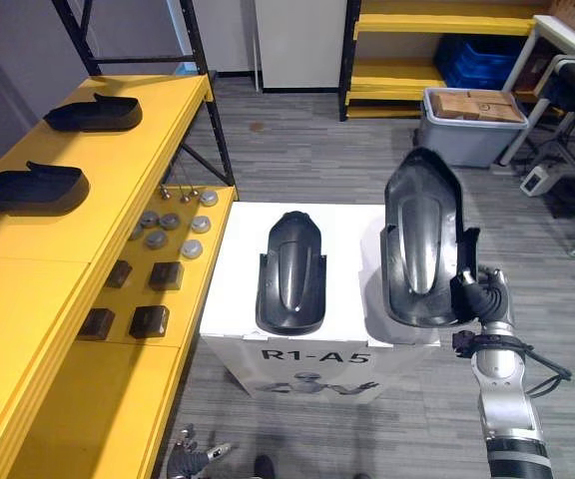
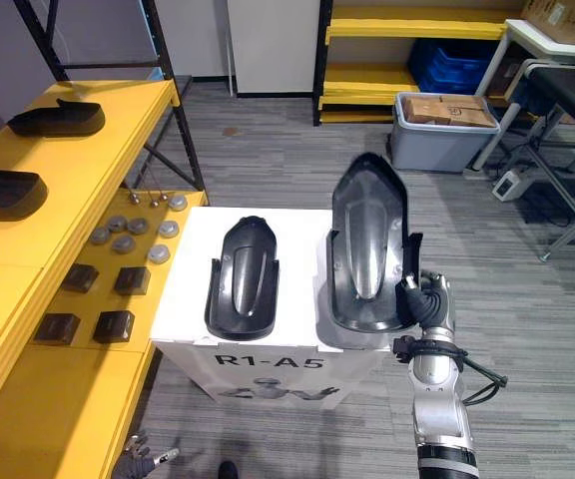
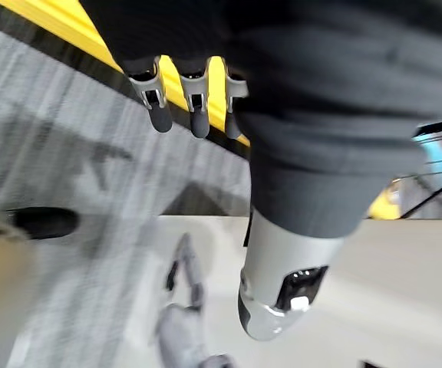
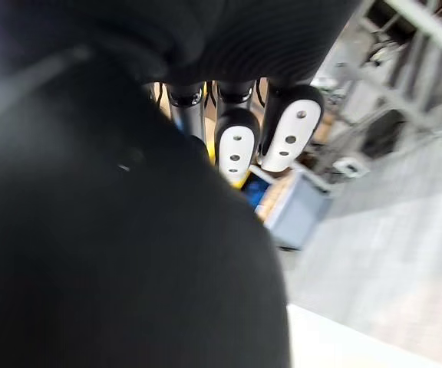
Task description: Walk over and take plastic housings, then place them on the shelf
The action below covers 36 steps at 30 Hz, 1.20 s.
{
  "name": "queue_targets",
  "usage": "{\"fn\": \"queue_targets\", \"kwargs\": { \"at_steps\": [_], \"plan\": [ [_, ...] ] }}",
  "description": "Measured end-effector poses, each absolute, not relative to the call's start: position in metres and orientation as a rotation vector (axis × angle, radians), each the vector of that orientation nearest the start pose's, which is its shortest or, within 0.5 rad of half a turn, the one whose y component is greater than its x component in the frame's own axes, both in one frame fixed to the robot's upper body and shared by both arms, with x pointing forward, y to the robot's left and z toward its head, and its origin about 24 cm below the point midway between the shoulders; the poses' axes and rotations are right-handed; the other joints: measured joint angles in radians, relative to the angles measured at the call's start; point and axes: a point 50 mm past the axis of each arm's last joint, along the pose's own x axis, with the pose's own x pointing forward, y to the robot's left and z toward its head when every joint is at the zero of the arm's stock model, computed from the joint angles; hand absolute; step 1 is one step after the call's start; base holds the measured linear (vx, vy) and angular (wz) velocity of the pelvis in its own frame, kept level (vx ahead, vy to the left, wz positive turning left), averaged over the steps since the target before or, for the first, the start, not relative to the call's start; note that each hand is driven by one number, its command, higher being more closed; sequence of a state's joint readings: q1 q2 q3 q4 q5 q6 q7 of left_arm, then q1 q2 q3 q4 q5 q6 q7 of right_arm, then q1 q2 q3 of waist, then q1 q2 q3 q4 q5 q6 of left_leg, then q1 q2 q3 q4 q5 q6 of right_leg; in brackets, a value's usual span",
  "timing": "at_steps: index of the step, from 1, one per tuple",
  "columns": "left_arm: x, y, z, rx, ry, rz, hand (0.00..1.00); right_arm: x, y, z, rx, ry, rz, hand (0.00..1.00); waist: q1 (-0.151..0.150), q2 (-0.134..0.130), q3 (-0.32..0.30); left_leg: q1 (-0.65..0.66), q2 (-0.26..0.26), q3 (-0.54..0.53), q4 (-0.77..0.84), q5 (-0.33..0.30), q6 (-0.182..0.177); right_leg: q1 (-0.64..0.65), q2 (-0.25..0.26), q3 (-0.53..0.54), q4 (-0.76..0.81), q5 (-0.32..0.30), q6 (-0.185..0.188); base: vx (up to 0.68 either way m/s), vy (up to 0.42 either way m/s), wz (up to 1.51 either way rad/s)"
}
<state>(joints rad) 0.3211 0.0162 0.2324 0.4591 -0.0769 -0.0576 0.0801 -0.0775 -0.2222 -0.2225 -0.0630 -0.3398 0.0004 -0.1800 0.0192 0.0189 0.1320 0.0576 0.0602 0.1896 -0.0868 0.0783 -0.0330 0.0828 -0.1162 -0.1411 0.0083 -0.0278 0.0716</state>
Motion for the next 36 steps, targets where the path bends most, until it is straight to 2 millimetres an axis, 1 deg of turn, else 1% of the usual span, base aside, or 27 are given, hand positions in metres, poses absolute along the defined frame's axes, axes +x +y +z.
{"fn": "queue_targets", "kwargs": {
  "at_steps": [2, 3, 4, 5, 6, 7, 8, 9, 10, 11, 12, 14, 16, 18, 20, 23, 24, 26, 29, 31, 34, 35, 36],
  "plan": [
    [0.127, 0.233, -0.080, -0.053, 0.552, 0.471, 0.00, 0.257, -0.233, 0.115, -0.540, -0.281, -0.389, 1.00, 0.003, -0.001, 0.000, 0.000, 0.000, -0.001, 0.000, 0.000, 0.000, 0.001, 0.000, -0.001, 0.000, 0.000, 0.000, 0.00, 0.000, 0.00],
    [0.132, 0.235, -0.072, -0.057, 0.504, 0.482, 0.00, 0.257, -0.229, 0.119, -0.538, -0.306, -0.383, 1.00, 0.005, -0.001, 0.000, 0.000, 0.000, -0.001, 0.000, -0.001, -0.001, 0.002, 0.000, -0.001, 0.000, 0.000, 0.000, 0.00, 0.000, 0.00],
    [0.142, 0.240, -0.054, -0.056, 0.411, 0.502, 0.00, 0.255, -0.223, 0.126, -0.530, -0.351, -0.372, 1.00, 0.008, -0.001, -0.001, 0.001, 0.000, -0.001, 0.000, -0.001, -0.001, 0.003, -0.001, -0.002, 0.000, 0.000, 0.000, 0.00, 0.000, 0.00],
    [0.151, 0.244, -0.032, -0.067, 0.294, 0.520, 0.00, 0.254, -0.215, 0.131, -0.521, -0.392, -0.356, 1.00, 0.008, -0.001, -0.002, 0.002, 0.000, -0.003, 0.000, -0.001, -0.001, 0.004, -0.001, -0.004, 0.000, 0.000, 0.000, 0.00, 0.000, 0.00],
    [0.153, 0.245, -0.027, -0.068, 0.269, 0.522, 0.00, 0.254, -0.213, 0.132, -0.521, -0.399, -0.350, 1.00, 0.009, -0.001, -0.002, 0.002, 0.000, -0.003, 0.000, -0.001, -0.001, 0.005, -0.001, -0.004, 0.000, 0.000, 0.000, -0.01, 0.012, 0.04],
    [0.159, 0.245, -0.010, -0.072, 0.182, 0.523, 0.00, 0.254, -0.207, 0.135, -0.527, -0.420, -0.332, 1.00, 0.009, -0.001, -0.003, 0.002, -0.001, -0.005, 0.000, -0.001, 0.000, 0.006, -0.001, -0.006, 0.001, 0.000, 0.000, -0.01, 0.010, 0.05],
    [0.162, 0.245, -0.002, -0.077, 0.141, 0.521, 0.00, 0.254, -0.204, 0.135, -0.532, -0.425, -0.323, 1.00, 0.009, -0.001, -0.003, 0.002, -0.001, -0.008, 0.000, -0.001, 0.000, 0.007, -0.001, -0.006, 0.001, 0.000, 0.000, -0.01, 0.013, 0.07],
    [0.167, 0.244, 0.014, -0.082, 0.065, 0.509, 0.00, 0.255, -0.198, 0.135, -0.543, -0.434, -0.299, 1.00, 0.009, -0.001, -0.005, 0.002, -0.001, -0.011, 0.000, -0.001, 0.000, 0.008, -0.001, -0.008, 0.002, 0.000, 0.000, -0.01, 0.013, 0.08],
    [0.172, 0.240, 0.029, -0.086, -0.002, 0.488, 0.00, 0.255, -0.191, 0.135, -0.557, -0.441, -0.273, 1.00, 0.009, -0.002, -0.006, 0.003, -0.001, -0.013, 0.000, -0.001, 0.000, 0.010, -0.001, -0.010, 0.002, 0.000, 0.000, -0.01, 0.013, 0.08],
    [0.174, 0.236, 0.035, -0.093, -0.033, 0.471, 0.00, 0.256, -0.188, 0.135, -0.567, -0.443, -0.260, 1.00, 0.009, -0.001, -0.006, 0.004, -0.001, -0.016, 0.000, -0.001, 0.000, 0.013, -0.001, -0.011, 0.002, 0.000, 0.000, -0.01, 0.013, 0.11],
    [0.180, 0.223, 0.053, -0.113, -0.112, 0.411, 0.00, 0.257, -0.178, 0.133, -0.587, -0.449, -0.221, 1.00, 0.010, -0.002, -0.008, 0.005, -0.002, -0.022, 0.000, -0.001, 0.000, 0.016, -0.001, -0.014, 0.002, 0.000, 0.000, -0.01, 0.011, 0.09],
    [0.184, 0.212, 0.063, -0.137, -0.160, 0.361, 0.00, 0.257, -0.171, 0.133, -0.599, -0.456, -0.192, 1.00, 0.011, -0.002, -0.008, 0.005, -0.002, -0.023, 0.000, -0.001, 0.000, 0.017, -0.001, -0.015, 0.002, 0.000, 0.000, -0.01, 0.006, 0.03],
    [0.190, 0.186, 0.079, -0.205, -0.232, 0.241, 0.00, 0.259, -0.158, 0.133, -0.614, -0.469, -0.142, 1.00, 0.010, -0.001, -0.013, 0.005, -0.002, -0.023, 0.000, -0.001, 0.000, 0.017, -0.002, -0.014, 0.003, 0.000, 0.000, -0.02, 0.008, 0.00],
    [0.195, 0.169, 0.086, -0.252, -0.258, 0.159, 0.00, 0.260, -0.150, 0.134, -0.627, -0.482, -0.116, 1.00, 0.008, -0.001, -0.018, 0.007, -0.002, -0.023, 0.000, 0.000, 0.000, 0.018, -0.002, -0.014, 0.003, 0.000, 0.000, 0.00, 0.000, 0.00],
    [0.202, 0.144, 0.093, -0.331, -0.276, 0.037, 0.00, 0.265, -0.136, 0.133, -0.635, -0.492, -0.068, 1.00, -0.001, 0.000, -0.031, 0.010, -0.002, -0.022, 0.000, 0.000, 0.000, 0.020, -0.001, -0.013, 0.004, 0.000, 0.000, -0.03, 0.014, -0.02],
    [0.207, 0.128, 0.099, -0.386, -0.292, -0.046, 0.00, 0.268, -0.122, 0.131, -0.635, -0.498, -0.026, 1.00, -0.004, 0.001, -0.035, 0.014, -0.001, -0.016, 0.000, 0.000, 0.000, 0.020, -0.001, -0.008, 0.006, 0.000, 0.000, -0.03, 0.012, -0.05],
    [0.208, 0.125, 0.100, -0.393, -0.294, -0.061, 0.00, 0.268, -0.120, 0.130, -0.635, -0.498, -0.017, 1.00, -0.004, 0.001, -0.035, 0.015, -0.001, -0.015, 0.000, 0.000, 0.000, 0.020, 0.000, -0.008, 0.006, 0.000, 0.000, -0.03, 0.009, -0.04],
    [0.211, 0.116, 0.103, -0.434, -0.293, -0.105, 0.00, 0.266, -0.109, 0.128, -0.643, -0.505, 0.023, 1.00, -0.003, 0.001, -0.038, 0.015, -0.001, -0.012, 0.000, 0.000, 0.000, 0.018, -0.001, -0.005, 0.007, 0.000, 0.000, -0.01, 0.002, -0.02],
    [0.214, 0.110, 0.098, -0.461, -0.256, -0.134, 0.00, 0.264, -0.098, 0.126, -0.656, -0.516, 0.061, 1.00, -0.003, 0.001, -0.048, 0.015, -0.001, -0.006, 0.000, 0.000, 0.000, 0.015, -0.001, -0.003, 0.007, 0.000, 0.000, 0.00, 0.000, -0.05],
    [0.215, 0.109, 0.095, -0.468, -0.237, -0.142, 0.00, 0.264, -0.098, 0.126, -0.667, -0.517, 0.059, 1.00, -0.004, 0.001, -0.052, 0.015, -0.001, -0.006, 0.000, 0.000, 0.000, 0.015, -0.001, -0.003, 0.007, 0.000, 0.000, 0.00, 0.000, 0.00],
    [0.216, 0.108, 0.092, -0.481, -0.213, -0.149, 0.00, 0.264, -0.094, 0.120, -0.677, -0.500, 0.076, 1.00, -0.004, 0.001, -0.062, 0.015, -0.001, -0.002, 0.000, 0.000, 0.000, 0.014, -0.001, -0.001, 0.007, 0.000, 0.000, 0.00, 0.002, -0.01],
    [0.216, 0.108, 0.089, -0.481, -0.196, -0.146, 1.00, 0.265, -0.094, 0.117, -0.681, -0.490, 0.079, 1.00, -0.004, 0.001, -0.067, 0.016, -0.001, -0.001, 0.000, 0.000, 0.000, 0.014, -0.001, 0.000, 0.006, 0.000, 0.000, -0.02, 0.010, -0.03],
    [0.217, 0.109, 0.087, -0.490, -0.182, -0.146, 1.00, 0.265, -0.094, 0.116, -0.686, -0.489, 0.081, 1.00, -0.005, 0.001, -0.067, 0.016, -0.001, -0.001, 0.000, 0.000, 0.000, 0.013, -0.001, 0.001, 0.006, 0.000, 0.000, 0.00, 0.000, 0.00]
  ]
}}
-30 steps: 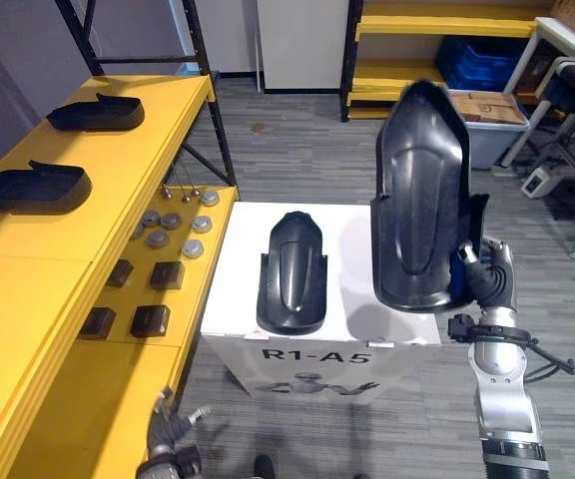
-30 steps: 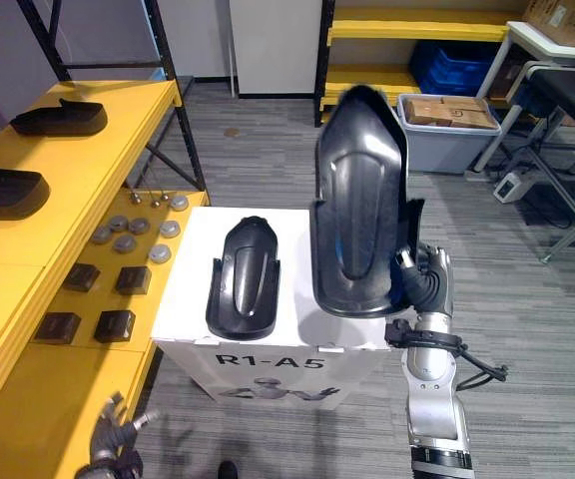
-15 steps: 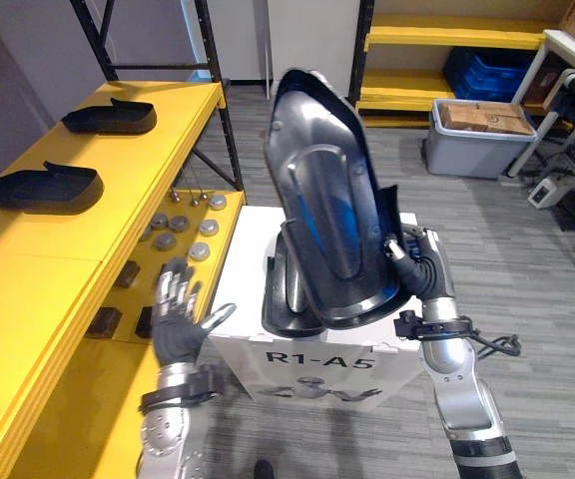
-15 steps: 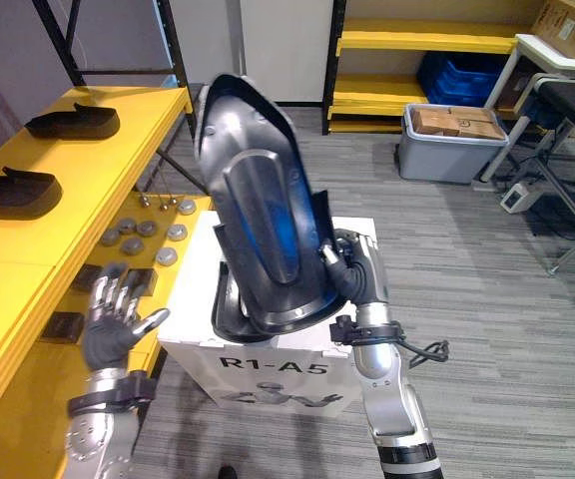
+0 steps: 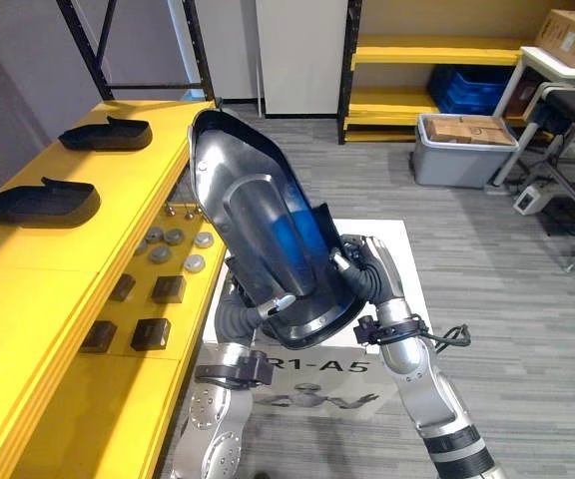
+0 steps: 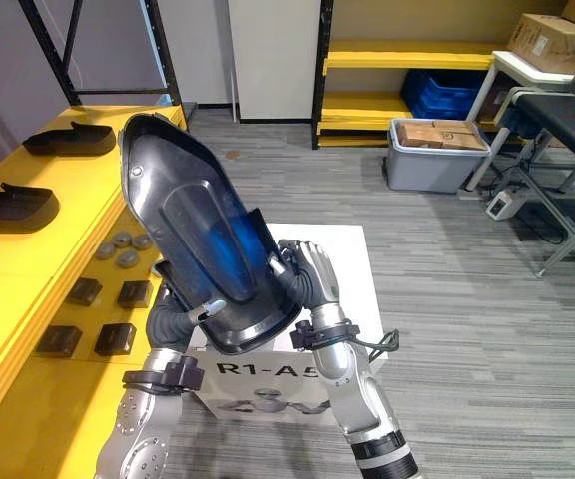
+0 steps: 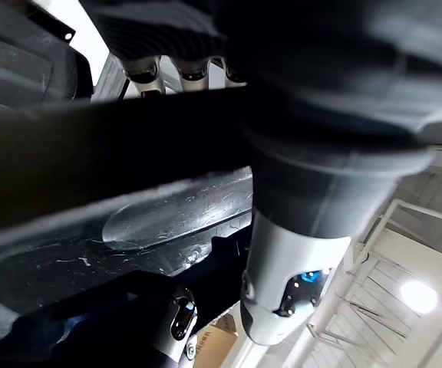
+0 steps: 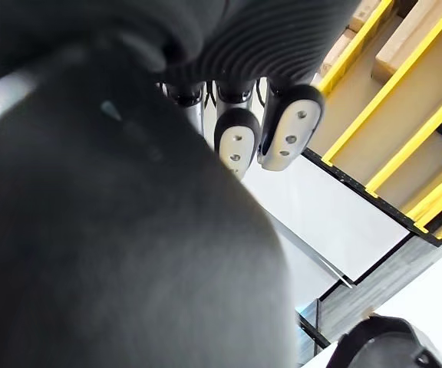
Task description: Walk over and take plastic housings, then place them on the shelf
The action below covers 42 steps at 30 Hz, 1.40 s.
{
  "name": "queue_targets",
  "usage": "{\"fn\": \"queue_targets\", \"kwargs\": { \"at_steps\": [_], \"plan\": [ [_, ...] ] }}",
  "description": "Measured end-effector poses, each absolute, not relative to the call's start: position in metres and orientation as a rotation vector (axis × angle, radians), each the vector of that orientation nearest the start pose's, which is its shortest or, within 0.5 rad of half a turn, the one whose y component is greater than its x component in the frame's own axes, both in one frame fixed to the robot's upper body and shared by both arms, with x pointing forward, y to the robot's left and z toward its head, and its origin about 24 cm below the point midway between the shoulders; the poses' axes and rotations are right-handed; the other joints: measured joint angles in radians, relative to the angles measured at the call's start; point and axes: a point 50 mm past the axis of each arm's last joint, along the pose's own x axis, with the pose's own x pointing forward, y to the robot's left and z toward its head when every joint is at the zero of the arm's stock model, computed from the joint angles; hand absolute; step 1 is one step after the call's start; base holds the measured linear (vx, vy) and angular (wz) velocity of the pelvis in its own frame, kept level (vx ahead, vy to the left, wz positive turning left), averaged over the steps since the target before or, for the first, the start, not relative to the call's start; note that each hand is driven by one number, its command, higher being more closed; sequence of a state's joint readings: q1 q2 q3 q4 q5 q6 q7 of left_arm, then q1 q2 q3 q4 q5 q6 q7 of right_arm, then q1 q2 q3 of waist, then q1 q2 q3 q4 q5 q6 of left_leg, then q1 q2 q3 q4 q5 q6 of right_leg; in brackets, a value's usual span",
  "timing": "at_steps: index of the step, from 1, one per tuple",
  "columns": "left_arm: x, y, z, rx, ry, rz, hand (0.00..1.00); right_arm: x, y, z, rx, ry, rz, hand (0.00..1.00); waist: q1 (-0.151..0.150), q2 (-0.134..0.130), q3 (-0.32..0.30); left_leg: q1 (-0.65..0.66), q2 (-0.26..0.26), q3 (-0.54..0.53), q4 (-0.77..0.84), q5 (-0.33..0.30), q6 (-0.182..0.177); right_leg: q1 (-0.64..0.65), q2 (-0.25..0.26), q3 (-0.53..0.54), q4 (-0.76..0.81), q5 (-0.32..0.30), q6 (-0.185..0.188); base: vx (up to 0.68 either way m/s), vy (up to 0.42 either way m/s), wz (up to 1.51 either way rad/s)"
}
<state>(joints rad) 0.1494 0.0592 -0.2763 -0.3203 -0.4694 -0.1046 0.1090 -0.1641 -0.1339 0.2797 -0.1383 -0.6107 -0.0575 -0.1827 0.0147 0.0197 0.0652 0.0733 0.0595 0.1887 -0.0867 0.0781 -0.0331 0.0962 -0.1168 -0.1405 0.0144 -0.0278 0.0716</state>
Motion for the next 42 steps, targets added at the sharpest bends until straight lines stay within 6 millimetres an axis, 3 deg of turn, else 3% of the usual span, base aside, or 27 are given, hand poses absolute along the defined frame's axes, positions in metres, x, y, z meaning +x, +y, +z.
{"fn": "queue_targets", "kwargs": {
  "at_steps": [3, 4, 12, 18, 22, 25, 27, 28, 34, 35, 38, 39, 41, 42],
  "plan": [
    [0.217, 0.109, 0.081, -0.498, -0.153, -0.145, 1.00, 0.264, -0.093, 0.115, -0.693, -0.492, 0.087, 1.00, 0.000, 0.000, -0.002, 0.000, 0.000, 0.001, 0.000, 0.000, 0.000, 0.000, 0.000, 0.002, -0.001, 0.000, 0.000, -0.02, 0.008, -0.01],
    [0.217, 0.109, 0.080, -0.495, -0.148, -0.142, 1.00, 0.264, -0.093, 0.115, -0.695, -0.493, 0.089, 0.00, 0.000, 0.000, -0.004, 0.000, 0.000, 0.001, 0.000, 0.000, 0.000, 0.000, 0.000, 0.002, -0.001, 0.000, 0.000, -0.03, 0.016, -0.01],
    [0.219, 0.120, 0.070, -0.495, -0.100, -0.053, 1.00, 0.252, -0.075, 0.102, -0.692, -0.484, 0.193, 0.00, 0.000, -0.001, -0.019, 0.000, 0.000, 0.002, 0.000, 0.000, 0.000, 0.000, 0.000, 0.011, -0.003, 0.001, -0.002, 0.00, 0.000, 0.00],
    [0.220, 0.124, 0.071, -0.445, -0.112, -0.032, 1.00, 0.246, -0.077, 0.099, -0.613, -0.468, 0.227, 0.00, -0.001, -0.001, -0.030, 0.001, 0.000, 0.003, 0.000, 0.000, 0.000, 0.000, 0.000, 0.015, -0.003, 0.002, -0.002, 0.00, 0.000, 0.00],
    [0.220, 0.122, 0.072, -0.379, -0.133, -0.054, 1.00, 0.243, -0.089, 0.109, -0.498, -0.468, 0.212, 0.00, -0.001, -0.001, -0.030, 0.002, 0.000, 0.005, 0.000, 0.000, 0.000, 0.000, 0.000, 0.018, -0.003, 0.002, -0.002, 0.00, 0.000, 0.00],
    [0.220, 0.124, 0.073, -0.322, -0.143, -0.067, 1.00, 0.239, -0.112, 0.130, -0.369, -0.526, 0.148, 0.00, -0.001, -0.001, -0.030, 0.002, 0.000, 0.005, 0.000, 0.000, 0.000, -0.001, 0.001, 0.019, -0.003, 0.002, -0.002, 0.00, 0.000, 0.00],
    [0.218, 0.136, 0.071, -0.265, -0.150, -0.023, 1.00, 0.239, -0.152, 0.148, -0.273, -0.563, 0.012, 0.00, -0.004, -0.002, -0.030, 0.002, 0.000, 0.007, 0.000, 0.000, 0.000, -0.001, 0.001, 0.020, -0.003, 0.002, -0.002, 0.00, 0.000, 0.00],
    [0.218, 0.140, 0.071, -0.253, -0.152, -0.007, 1.00, 0.238, -0.163, 0.151, -0.254, -0.570, -0.025, 0.00, -0.004, -0.002, -0.030, 0.002, 0.000, 0.007, 0.000, 0.000, 0.000, -0.001, 0.001, 0.020, -0.003, 0.002, -0.002, 0.00, 0.000, 0.00],
    [0.200, 0.171, 0.073, -0.173, -0.172, 0.150, 1.00, 0.209, -0.258, 0.150, -0.136, -0.545, -0.363, 0.00, -0.027, -0.002, -0.030, -0.004, 0.000, 0.010, 0.000, -0.004, -0.004, -0.009, 0.001, 0.021, -0.004, 0.002, -0.002, 0.00, 0.000, -0.02],
    [0.198, 0.173, 0.073, -0.170, -0.172, 0.161, 1.00, 0.206, -0.266, 0.146, -0.135, -0.531, -0.395, 0.00, -0.030, -0.002, -0.030, -0.005, 0.001, 0.013, 0.000, -0.004, -0.005, -0.011, 0.001, 0.022, -0.004, 0.002, -0.002, 0.00, 0.000, -0.09],
    [0.191, 0.182, 0.073, -0.156, -0.170, 0.199, 1.00, 0.190, -0.302, 0.107, -0.131, -0.351, -0.562, 0.00, -0.049, -0.002, -0.030, -0.010, 0.001, 0.017, 0.000, -0.005, -0.005, -0.018, 0.002, 0.024, -0.004, 0.002, -0.002, 0.00, 0.000, -0.04],
    [0.189, 0.183, 0.073, -0.155, -0.168, 0.207, 1.00, 0.187, -0.307, 0.097, -0.129, -0.304, -0.586, 0.00, -0.051, -0.002, -0.030, -0.010, 0.001, 0.017, 0.000, -0.005, -0.005, -0.018, 0.002, 0.024, -0.004, 0.002, -0.002, 0.00, 0.000, 0.00],
    [0.185, 0.184, 0.071, -0.164, -0.161, 0.222, 1.00, 0.169, -0.321, 0.051, -0.093, -0.094, -0.662, 0.00, -0.052, -0.002, -0.030, -0.010, 0.003, 0.018, 0.000, -0.006, -0.006, -0.018, 0.002, 0.025, -0.004, 0.002, -0.002, 0.00, 0.000, 0.00],
    [0.184, 0.184, 0.071, -0.166, -0.160, 0.225, 1.00, 0.164, -0.321, 0.038, -0.075, -0.038, -0.675, 0.00, -0.052, -0.002, -0.030, -0.009, 0.004, 0.018, 0.000, -0.006, -0.007, -0.018, 0.003, 0.025, -0.003, 0.002, -0.002, 0.00, 0.000, 0.00]
  ]
}}
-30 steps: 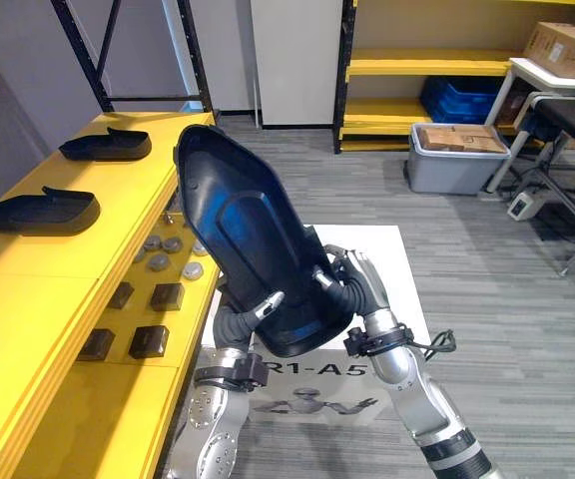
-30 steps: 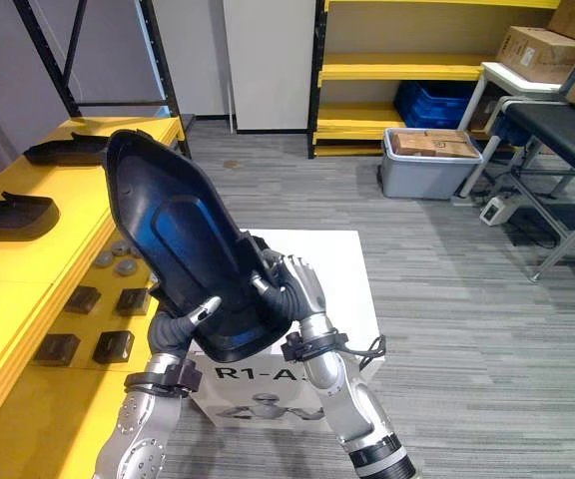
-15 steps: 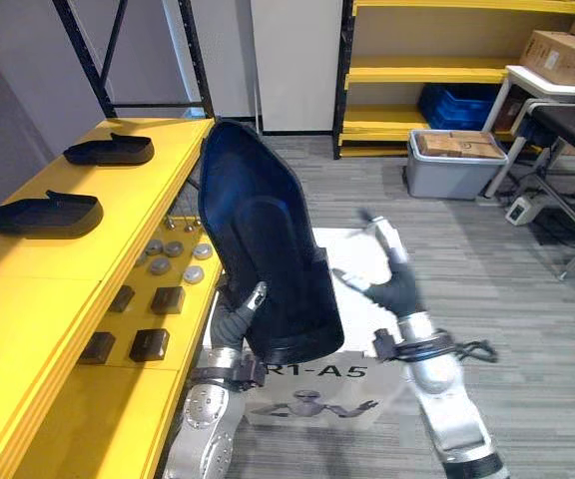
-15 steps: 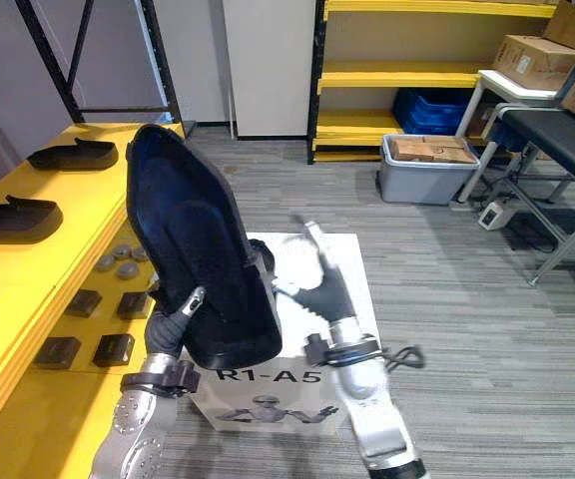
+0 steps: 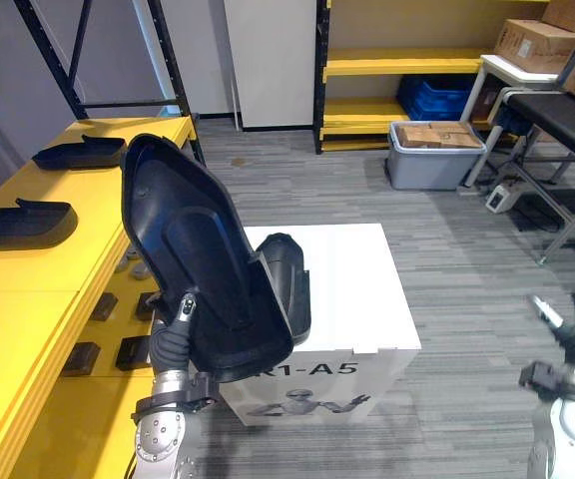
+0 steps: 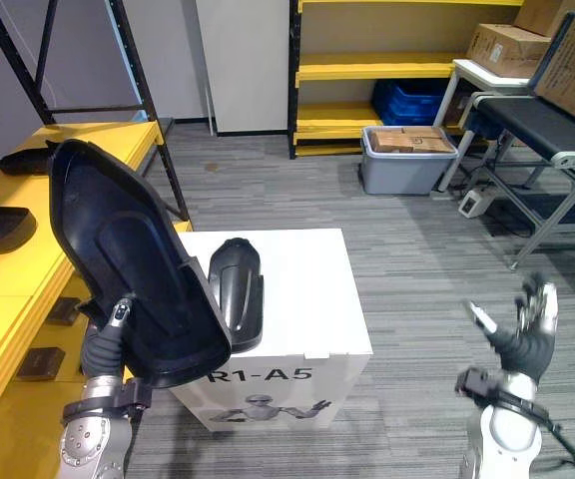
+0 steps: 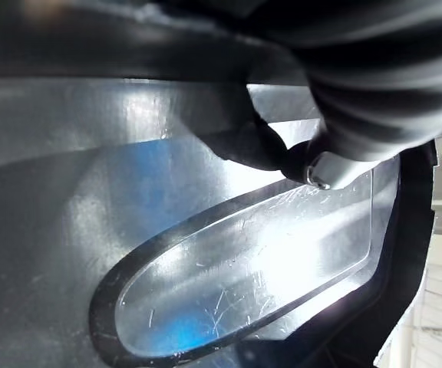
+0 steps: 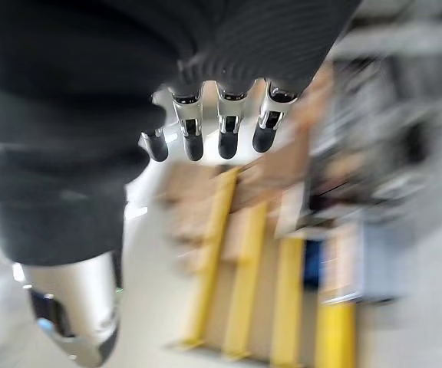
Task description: Walk over and take plastic housings, then place them on the shelf
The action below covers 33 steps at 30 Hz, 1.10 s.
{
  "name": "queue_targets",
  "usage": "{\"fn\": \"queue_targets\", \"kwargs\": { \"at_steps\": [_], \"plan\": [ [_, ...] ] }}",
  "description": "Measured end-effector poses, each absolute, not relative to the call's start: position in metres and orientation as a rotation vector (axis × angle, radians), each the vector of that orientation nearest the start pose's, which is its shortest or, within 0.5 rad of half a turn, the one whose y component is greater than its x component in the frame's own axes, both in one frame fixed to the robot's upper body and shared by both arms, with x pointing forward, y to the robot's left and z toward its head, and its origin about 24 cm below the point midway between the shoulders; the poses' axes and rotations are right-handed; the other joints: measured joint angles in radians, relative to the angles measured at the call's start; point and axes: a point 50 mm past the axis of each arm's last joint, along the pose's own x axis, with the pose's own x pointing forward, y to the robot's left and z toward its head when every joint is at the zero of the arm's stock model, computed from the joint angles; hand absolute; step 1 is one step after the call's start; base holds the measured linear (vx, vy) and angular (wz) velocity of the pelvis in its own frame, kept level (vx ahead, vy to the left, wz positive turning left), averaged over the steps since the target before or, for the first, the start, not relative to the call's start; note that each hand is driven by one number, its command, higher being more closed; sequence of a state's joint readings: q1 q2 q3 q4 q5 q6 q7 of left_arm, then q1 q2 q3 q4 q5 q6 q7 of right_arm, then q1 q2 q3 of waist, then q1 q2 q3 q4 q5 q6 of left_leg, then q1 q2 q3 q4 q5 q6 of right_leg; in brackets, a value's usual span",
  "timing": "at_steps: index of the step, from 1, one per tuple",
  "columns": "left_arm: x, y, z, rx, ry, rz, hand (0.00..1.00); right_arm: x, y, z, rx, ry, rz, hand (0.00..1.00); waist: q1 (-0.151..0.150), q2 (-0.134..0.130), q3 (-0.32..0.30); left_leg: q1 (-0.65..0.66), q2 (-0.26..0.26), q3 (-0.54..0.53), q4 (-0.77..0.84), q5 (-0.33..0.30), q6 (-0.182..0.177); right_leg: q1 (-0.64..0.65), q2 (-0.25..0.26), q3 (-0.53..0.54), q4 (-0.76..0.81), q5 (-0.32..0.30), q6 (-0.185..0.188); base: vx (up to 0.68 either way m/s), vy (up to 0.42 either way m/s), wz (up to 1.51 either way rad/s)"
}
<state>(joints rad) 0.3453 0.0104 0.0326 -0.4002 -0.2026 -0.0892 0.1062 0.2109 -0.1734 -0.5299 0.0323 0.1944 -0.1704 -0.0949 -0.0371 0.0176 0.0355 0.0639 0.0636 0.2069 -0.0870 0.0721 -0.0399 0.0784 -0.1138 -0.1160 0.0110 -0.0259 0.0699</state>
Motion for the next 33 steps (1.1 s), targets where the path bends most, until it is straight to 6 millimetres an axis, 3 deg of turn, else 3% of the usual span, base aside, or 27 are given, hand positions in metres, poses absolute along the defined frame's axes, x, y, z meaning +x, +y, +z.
{"fn": "queue_targets", "kwargs": {
  "at_steps": [3, 6, 7, 9, 10, 12, 15, 18, 19, 21, 23, 24, 25, 26, 27, 28, 29, 31, 32, 33],
  "plan": [
    [0.173, 0.185, 0.068, -0.166, -0.141, 0.237, 1.00, 0.127, -0.306, -0.030, 0.047, 0.269, -0.704, 0.00, 0.004, 0.000, 0.000, 0.012, 0.010, 0.007, 0.000, -0.005, -0.007, 0.010, 0.007, -0.001, 0.001, 0.000, 0.000, -0.01, -0.001, -0.05],
    [0.169, 0.183, 0.065, -0.185, -0.126, 0.243, 1.00, 0.102, -0.279, -0.074, 0.124, 0.489, -0.647, 0.00, 0.006, 0.001, -0.002, 0.020, 0.021, 0.008, 0.000, -0.008, -0.011, 0.024, 0.010, -0.005, 0.003, 0.000, 0.001, 0.00, 0.000, 0.00],
    [0.168, 0.182, 0.065, -0.188, -0.125, 0.243, 1.00, 0.100, -0.276, -0.077, 0.133, 0.506, -0.639, 0.00, 0.007, 0.001, -0.002, 0.021, 0.021, 0.008, 0.000, -0.008, -0.011, 0.025, 0.011, -0.006, 0.003, -0.001, 0.001, 0.00, 0.000, 0.00],
    [0.168, 0.178, 0.066, -0.203, -0.130, 0.224, 1.00, 0.082, -0.245, -0.109, 0.213, 0.679, -0.565, 0.00, 0.021, 0.000, -0.002, 0.024, 0.025, 0.004, -0.001, -0.011, -0.015, 0.030, 0.009, -0.015, 0.015, -0.007, 0.007, -0.04, 0.002, 0.06],
    [0.168, 0.178, 0.066, -0.203, -0.131, 0.223, 1.00, 0.081, -0.242, -0.112, 0.221, 0.694, -0.556, 0.00, 0.023, 0.000, -0.002, 0.024, 0.025, 0.002, -0.001, -0.011, -0.015, 0.031, 0.008, -0.017, 0.016, -0.007, 0.007, -0.05, -0.001, 0.17],
    [0.168, 0.178, 0.067, -0.203, -0.134, 0.223, 1.00, 0.069, -0.216, -0.131, 0.256, 0.822, -0.467, 0.00, 0.031, -0.002, 0.001, 0.025, 0.017, -0.033, -0.004, -0.020, -0.019, 0.052, -0.001, -0.063, 0.024, -0.023, 0.015, -0.03, -0.012, 0.42],
    [0.168, 0.177, 0.069, -0.206, -0.141, 0.227, 1.00, 0.068, -0.197, -0.139, 0.256, 0.888, -0.367, 0.00, 0.059, -0.008, 0.005, 0.021, 0.005, -0.080, -0.004, -0.019, -0.020, 0.064, -0.014, -0.116, 0.055, -0.052, 0.020, -0.01, -0.021, 0.61],
    [0.170, 0.176, 0.078, -0.215, -0.183, 0.225, 1.00, 0.085, -0.186, -0.142, 0.218, 0.897, -0.279, 0.00, 0.085, -0.017, 0.016, -0.053, -0.022, -0.194, 0.027, 0.001, -0.005, 0.064, -0.037, -0.240, 0.086, -0.059, 0.028, 0.00, -0.025, 1.25],
    [0.170, 0.176, 0.083, -0.217, -0.207, 0.224, 1.00, 0.091, -0.184, -0.143, 0.214, 0.897, -0.265, 0.00, 0.093, -0.023, 0.023, -0.105, -0.027, -0.202, 0.066, -0.004, 0.020, 0.064, -0.051, -0.306, 0.090, -0.059, 0.028, -0.01, 0.009, 1.70],
    [0.173, 0.172, 0.088, -0.230, -0.233, 0.212, 1.00, 0.098, -0.185, -0.141, 0.178, 0.885, -0.244, 0.00, 0.106, -0.025, 0.034, -0.175, 0.000, -0.036, 0.142, -0.034, 0.068, 0.068, -0.078, -0.419, 0.111, -0.059, 0.028, 0.03, 0.036, 1.89],
    [0.178, 0.161, 0.090, -0.255, -0.243, 0.163, 1.00, 0.097, -0.188, -0.143, 0.108, 0.913, -0.203, 0.00, 0.101, -0.025, 0.047, -0.189, 0.073, 0.250, 0.219, -0.050, 0.124, 0.114, -0.116, -0.560, 0.173, -0.059, 0.028, 0.19, 0.078, 2.11],
    [0.179, 0.157, 0.090, -0.262, -0.241, 0.144, 1.00, 0.095, -0.189, -0.144, 0.095, 0.922, -0.195, 0.00, 0.102, -0.025, 0.047, -0.188, 0.078, 0.289, 0.227, -0.057, 0.129, 0.118, -0.131, -0.594, 0.202, -0.059, 0.028, 0.28, 0.113, 1.88],
    [0.180, 0.151, 0.091, -0.274, -0.244, 0.116, 1.00, 0.097, -0.191, -0.145, 0.062, 0.931, -0.174, 0.00, 0.103, -0.019, 0.049, -0.183, 0.069, 0.315, 0.220, -0.059, 0.128, 0.104, -0.174, -0.652, 0.292, -0.059, 0.027, 0.23, 0.166, 1.40],
    [0.185, 0.147, 0.091, -0.276, -0.253, 0.093, 1.00, 0.103, -0.192, -0.146, 0.055, 0.934, -0.166, 0.00, 0.101, -0.011, 0.056, -0.186, 0.044, 0.277, 0.200, -0.055, 0.125, 0.094, -0.189, -0.674, 0.305, -0.097, 0.053, 0.17, 0.170, 1.24],
    [0.188, 0.146, 0.091, -0.270, -0.256, 0.079, 1.00, 0.104, -0.189, -0.146, 0.056, 0.936, -0.158, 0.00, 0.097, -0.017, 0.056, -0.191, 0.025, 0.255, 0.186, -0.050, 0.125, 0.101, -0.167, -0.672, 0.238, -0.105, 0.066, 0.06, 0.109, 1.05],
    [0.197, 0.144, 0.091, -0.262, -0.264, 0.061, 1.00, 0.109, -0.186, -0.145, 0.057, 0.929, -0.148, 0.00, 0.092, -0.050, 0.064, -0.196, -0.024, 0.227, 0.174, -0.047, 0.125, 0.112, -0.149, -0.676, 0.133, -0.069, 0.039, 0.02, 0.055, 0.99],
    [0.202, 0.143, 0.086, -0.263, -0.241, 0.055, 1.00, 0.112, -0.187, -0.145, 0.046, 0.931, -0.146, 0.00, 0.080, -0.050, 0.071, -0.191, -0.061, 0.202, 0.171, -0.051, 0.127, 0.142, -0.169, -0.728, 0.123, -0.054, 0.073, 0.05, 0.075, 0.87],
    [0.202, 0.141, 0.080, -0.264, -0.211, 0.055, 1.00, 0.114, -0.190, -0.145, 0.028, 0.935, -0.141, 0.00, 0.076, -0.038, 0.075, -0.178, -0.080, 0.188, 0.168, -0.059, 0.130, 0.131, -0.218, -0.744, 0.219, -0.051, 0.069, 0.15, 0.220, 0.48],
    [0.203, 0.139, 0.081, -0.258, -0.213, 0.038, 1.00, 0.114, -0.190, -0.145, 0.017, 0.940, -0.134, 0.00, 0.075, -0.033, 0.081, -0.156, -0.090, 0.158, 0.167, -0.071, 0.139, 0.109, -0.279, -0.732, 0.373, -0.033, 0.042, 0.21, 0.313, 0.61],
    [0.205, 0.135, 0.084, -0.254, -0.226, 0.016, 1.00, 0.113, -0.191, -0.145, 0.013, 0.947, -0.135, 0.00, 0.072, -0.028, 0.098, -0.122, -0.096, 0.118, 0.161, -0.082, 0.144, 0.071, -0.314, -0.645, 0.518, 0.018, -0.042, 0.14, 0.212, 0.64]
  ]
}}
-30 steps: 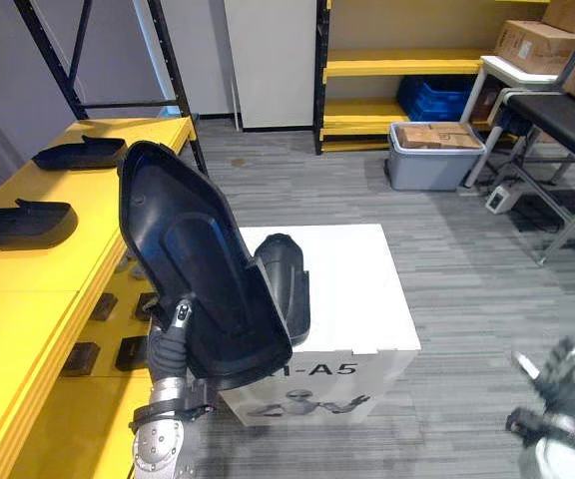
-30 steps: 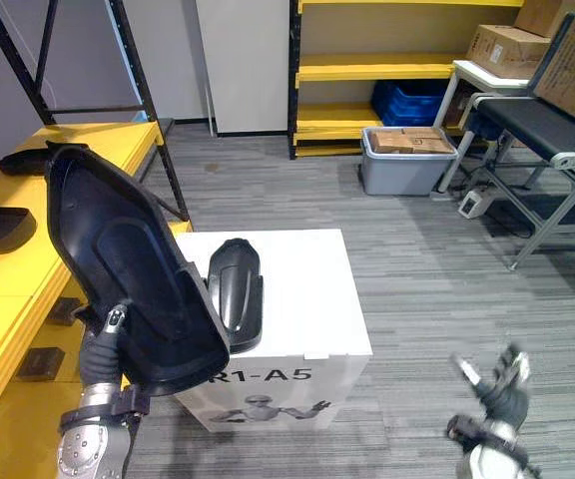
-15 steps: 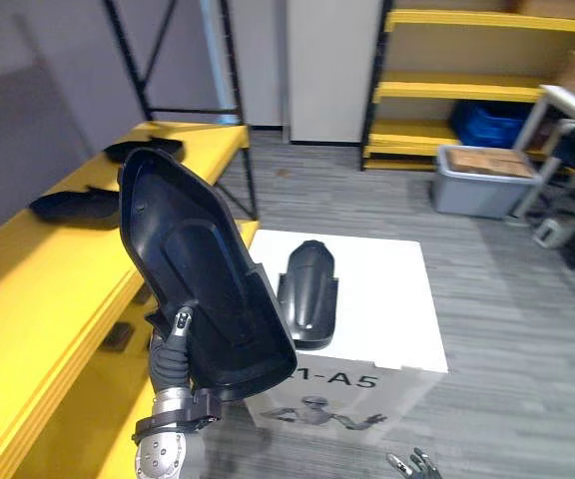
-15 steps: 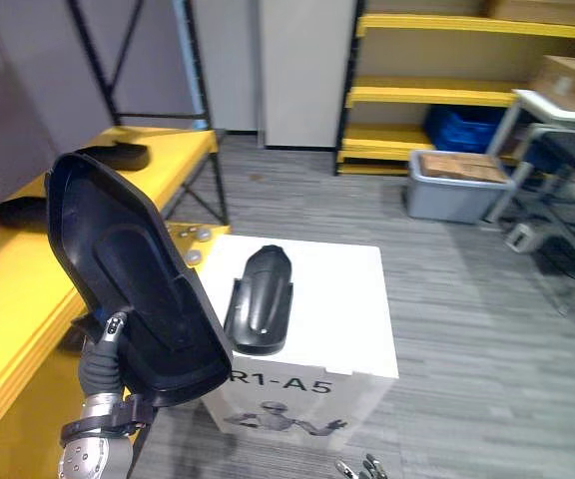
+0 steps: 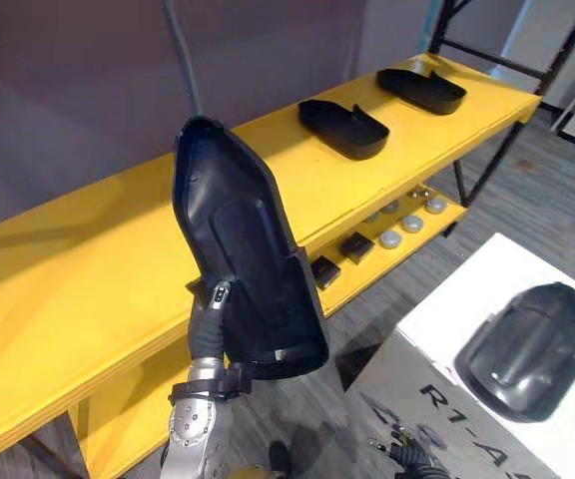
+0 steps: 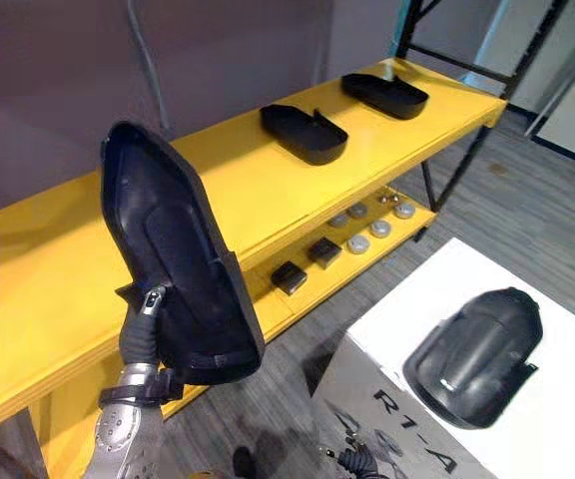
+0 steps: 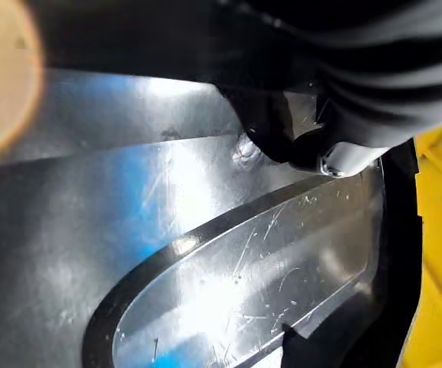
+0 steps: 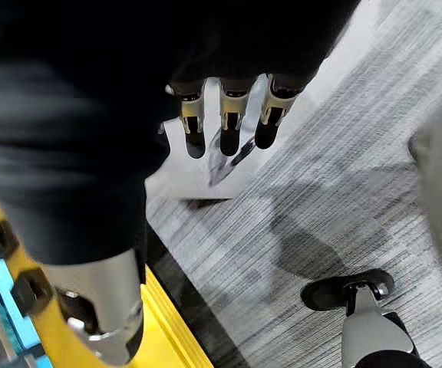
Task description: Walk over and take plastic housings, then place them on the shelf
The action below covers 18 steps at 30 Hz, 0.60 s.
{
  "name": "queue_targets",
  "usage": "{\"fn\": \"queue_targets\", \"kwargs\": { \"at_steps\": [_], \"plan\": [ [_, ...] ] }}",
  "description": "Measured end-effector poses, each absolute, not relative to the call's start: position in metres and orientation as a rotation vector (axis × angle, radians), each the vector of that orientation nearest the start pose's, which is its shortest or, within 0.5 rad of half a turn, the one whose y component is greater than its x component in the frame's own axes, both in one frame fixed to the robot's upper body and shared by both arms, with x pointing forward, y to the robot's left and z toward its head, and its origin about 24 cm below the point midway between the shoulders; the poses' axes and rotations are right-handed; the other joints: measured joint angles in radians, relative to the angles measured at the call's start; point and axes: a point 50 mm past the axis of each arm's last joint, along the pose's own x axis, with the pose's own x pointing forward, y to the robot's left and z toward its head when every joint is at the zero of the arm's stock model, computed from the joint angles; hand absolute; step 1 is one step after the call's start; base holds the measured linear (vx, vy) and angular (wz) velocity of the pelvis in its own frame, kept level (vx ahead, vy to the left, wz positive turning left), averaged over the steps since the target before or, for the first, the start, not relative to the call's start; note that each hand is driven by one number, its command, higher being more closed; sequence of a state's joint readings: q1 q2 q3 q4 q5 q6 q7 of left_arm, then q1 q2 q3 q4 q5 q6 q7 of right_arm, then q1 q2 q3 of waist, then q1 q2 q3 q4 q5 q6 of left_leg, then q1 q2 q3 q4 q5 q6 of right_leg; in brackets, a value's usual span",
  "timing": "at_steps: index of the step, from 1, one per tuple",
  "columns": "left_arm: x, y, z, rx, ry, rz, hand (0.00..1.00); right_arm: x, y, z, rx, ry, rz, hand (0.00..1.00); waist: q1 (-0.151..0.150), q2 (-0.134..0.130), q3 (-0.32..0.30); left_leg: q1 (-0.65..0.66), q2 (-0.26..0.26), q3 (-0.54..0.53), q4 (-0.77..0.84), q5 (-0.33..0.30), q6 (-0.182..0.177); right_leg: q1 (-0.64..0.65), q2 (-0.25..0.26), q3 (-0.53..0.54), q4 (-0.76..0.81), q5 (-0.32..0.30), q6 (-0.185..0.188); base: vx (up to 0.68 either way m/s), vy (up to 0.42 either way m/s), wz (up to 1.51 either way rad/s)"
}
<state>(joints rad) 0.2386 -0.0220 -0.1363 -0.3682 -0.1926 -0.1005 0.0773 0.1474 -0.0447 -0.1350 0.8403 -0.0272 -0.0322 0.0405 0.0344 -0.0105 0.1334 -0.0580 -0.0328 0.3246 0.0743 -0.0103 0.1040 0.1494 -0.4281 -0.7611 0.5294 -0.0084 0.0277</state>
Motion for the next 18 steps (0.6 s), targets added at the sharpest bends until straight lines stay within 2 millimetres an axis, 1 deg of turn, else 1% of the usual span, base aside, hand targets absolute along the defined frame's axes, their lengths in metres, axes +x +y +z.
{"fn": "queue_targets", "kwargs": {
  "at_steps": [1, 2, 3, 4, 5, 6, 9, 10, 11, 12, 13, 14, 15, 16, 18],
  "plan": [
    [0.206, 0.133, 0.085, -0.253, -0.228, 0.008, 1.00, 0.112, -0.191, -0.146, 0.013, 0.949, -0.135, 0.00, -0.004, 0.000, 0.005, 0.008, 0.000, -0.009, -0.001, -0.002, 0.003, -0.012, -0.004, 0.037, 0.038, 0.018, -0.028, 0.09, 0.124, 0.93],
    [0.209, 0.132, 0.087, -0.233, -0.242, -0.006, 1.00, 0.112, -0.190, -0.145, 0.019, 0.946, -0.138, 0.00, -0.024, 0.009, 0.010, 0.014, 0.003, -0.065, 0.001, -0.014, -0.015, -0.098, 0.044, 0.240, 0.124, -0.054, 0.008, 0.12, 0.058, 1.14],
    [0.214, 0.132, 0.088, -0.212, -0.247, -0.013, 1.00, 0.115, -0.191, -0.144, 0.016, 0.938, -0.138, 0.00, -0.033, 0.011, 0.012, 0.022, 0.003, -0.115, -0.007, -0.014, -0.017, -0.161, 0.125, 0.390, 0.136, -0.130, 0.036, 0.15, 0.062, 1.26],
    [0.215, 0.132, 0.087, -0.208, -0.245, -0.014, 1.00, 0.116, -0.192, -0.144, 0.013, 0.938, -0.138, 0.00, -0.032, 0.011, 0.012, 0.031, -0.001, -0.131, -0.013, -0.014, -0.018, -0.185, 0.156, 0.446, 0.124, -0.157, 0.040, 0.14, 0.019, 1.07],
    [0.217, 0.133, 0.086, -0.204, -0.237, -0.002, 1.00, 0.116, -0.192, -0.144, 0.012, 0.937, -0.141, 0.00, -0.030, 0.010, 0.014, 0.058, -0.018, -0.166, -0.024, -0.016, -0.020, -0.224, 0.207, 0.534, 0.095, -0.195, 0.036, 0.14, 0.003, 1.08],
    [0.219, 0.131, 0.084, -0.209, -0.228, 0.003, 1.00, 0.117, -0.192, -0.143, 0.017, 0.924, -0.149, 0.00, -0.032, 0.007, 0.013, 0.090, -0.042, -0.217, -0.025, -0.018, -0.022, -0.270, 0.263, 0.655, 0.067, -0.226, 0.043, 0.15, -0.014, 1.13],
    [0.220, 0.123, 0.086, -0.221, -0.232, -0.017, 1.00, 0.118, -0.192, -0.139, 0.014, 0.897, -0.156, 0.00, -0.045, 0.004, 0.009, 0.105, -0.070, -0.300, 0.000, -0.040, -0.034, -0.306, 0.334, 0.822, 0.012, -0.230, 0.052, 0.13, -0.069, 1.12],
    [0.219, 0.119, 0.086, -0.226, -0.234, -0.030, 1.00, 0.114, -0.192, -0.138, 0.019, 0.895, -0.163, 0.00, -0.039, -0.001, -0.001, 0.107, -0.077, -0.317, 0.013, -0.069, -0.036, -0.308, 0.332, 0.835, -0.067, -0.215, 0.045, 0.19, -0.133, 1.00],
    [0.219, 0.119, 0.087, -0.224, -0.239, -0.023, 1.00, 0.111, -0.187, -0.139, 0.037, 0.899, -0.164, 0.00, -0.002, -0.013, -0.008, 0.113, -0.078, -0.293, 0.044, -0.112, -0.039, -0.294, 0.313, 0.818, -0.160, -0.127, 0.035, 0.19, -0.127, 0.49],
    [0.219, 0.121, 0.087, -0.223, -0.241, -0.018, 1.00, 0.110, -0.184, -0.140, 0.049, 0.903, -0.162, 0.00, 0.010, -0.023, -0.012, 0.108, -0.077, -0.274, 0.079, -0.150, -0.048, -0.278, 0.295, 0.798, -0.201, -0.070, 0.035, 0.24, -0.184, 0.01],
    [0.220, 0.121, 0.085, -0.230, -0.230, -0.007, 1.00, 0.110, -0.183, -0.139, 0.058, 0.899, -0.169, 0.00, 0.012, -0.009, -0.026, 0.095, -0.014, -0.186, 0.161, -0.218, -0.076, -0.224, 0.308, 0.776, -0.261, -0.085, 0.061, 0.24, -0.197, 0.22],
    [0.220, 0.118, 0.086, -0.241, -0.233, -0.010, 1.00, 0.112, -0.183, -0.138, 0.059, 0.886, -0.174, 0.00, -0.001, 0.004, -0.050, 0.072, 0.042, -0.124, 0.210, -0.237, -0.100, -0.203, 0.322, 0.744, -0.292, -0.083, 0.058, 0.24, -0.185, 0.34],
    [0.221, 0.116, 0.087, -0.246, -0.238, -0.013, 1.00, 0.112, -0.184, -0.138, 0.058, 0.887, -0.177, 0.00, -0.003, 0.011, -0.057, 0.067, 0.049, -0.120, 0.220, -0.234, -0.098, -0.193, 0.326, 0.735, -0.301, -0.083, 0.057, 0.22, -0.115, 0.50],
    [0.221, 0.111, 0.088, -0.261, -0.239, -0.025, 1.00, 0.110, -0.185, -0.138, 0.059, 0.890, -0.183, 0.00, -0.009, 0.010, -0.070, 0.065, 0.055, -0.119, 0.226, -0.228, -0.107, -0.168, 0.329, 0.717, -0.328, -0.083, 0.057, 0.21, -0.059, 0.41],
    [0.220, 0.106, 0.088, -0.263, -0.237, -0.045, 1.00, 0.106, -0.184, -0.138, 0.060, 0.895, -0.185, 0.00, -0.008, 0.007, -0.084, 0.093, 0.058, -0.121, 0.205, -0.226, -0.110, -0.123, 0.333, 0.694, -0.367, -0.083, 0.056, 0.21, -0.034, 0.37]
  ]
}}
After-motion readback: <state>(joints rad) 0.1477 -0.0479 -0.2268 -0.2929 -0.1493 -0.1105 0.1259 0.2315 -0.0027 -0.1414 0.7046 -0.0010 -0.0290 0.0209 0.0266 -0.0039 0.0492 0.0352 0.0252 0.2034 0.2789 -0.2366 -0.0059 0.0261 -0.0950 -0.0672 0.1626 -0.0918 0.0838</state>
